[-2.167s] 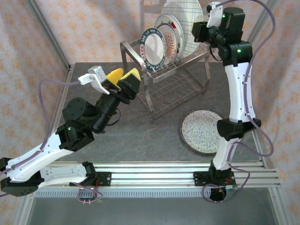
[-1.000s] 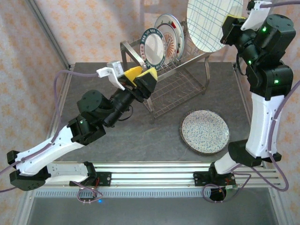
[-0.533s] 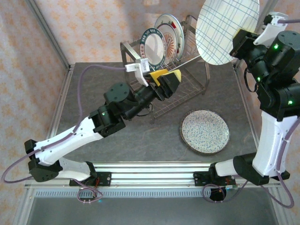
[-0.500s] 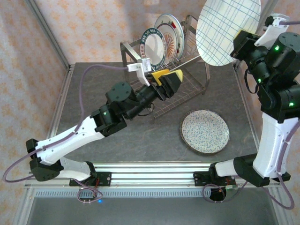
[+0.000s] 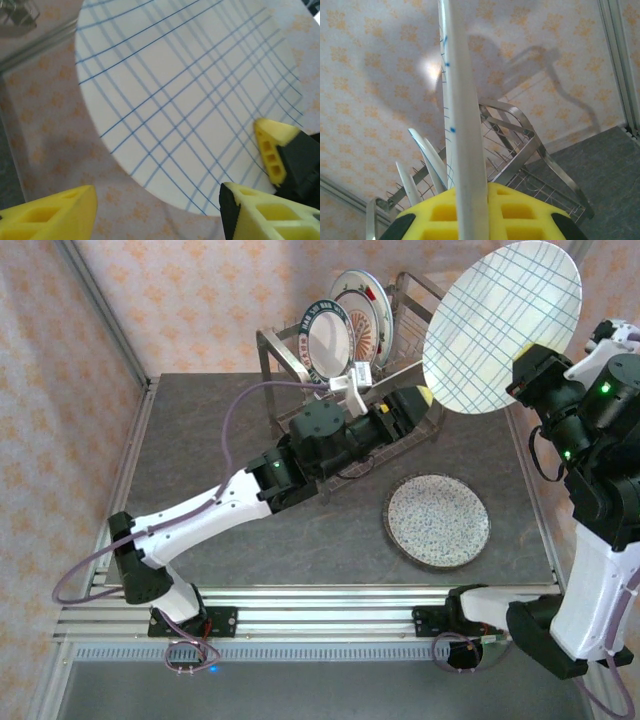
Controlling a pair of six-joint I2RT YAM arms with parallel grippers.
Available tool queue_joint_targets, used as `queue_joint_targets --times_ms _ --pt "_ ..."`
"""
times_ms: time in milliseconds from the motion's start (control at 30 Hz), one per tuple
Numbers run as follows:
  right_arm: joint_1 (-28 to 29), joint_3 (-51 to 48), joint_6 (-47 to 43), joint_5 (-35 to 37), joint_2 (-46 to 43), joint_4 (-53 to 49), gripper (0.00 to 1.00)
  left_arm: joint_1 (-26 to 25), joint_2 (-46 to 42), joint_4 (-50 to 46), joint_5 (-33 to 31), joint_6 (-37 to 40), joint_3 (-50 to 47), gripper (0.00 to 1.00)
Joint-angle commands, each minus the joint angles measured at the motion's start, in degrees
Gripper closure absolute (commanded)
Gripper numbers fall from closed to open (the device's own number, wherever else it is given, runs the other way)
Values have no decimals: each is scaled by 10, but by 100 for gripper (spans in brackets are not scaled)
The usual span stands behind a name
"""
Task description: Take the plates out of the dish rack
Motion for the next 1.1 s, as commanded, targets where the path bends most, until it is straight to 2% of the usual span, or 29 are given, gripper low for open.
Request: queue_joint_targets --times_ms 0,133,300,500,1067 --pt "2 -1 47 7 -22 34 100 -3 10 -20 20 -70 34 37" --pt "1 0 63 -3 -25 26 100 -2 29 -31 30 -94 53 39" --pt "1 -7 81 -11 -33 25 100 0 46 -1 39 -119 60 43" --pt "1 -56 114 -28 -57 49 100 6 58 32 48 -143 61 50" --pt "1 -117 170 -54 -76 88 100 20 64 83 55 -183 44 66"
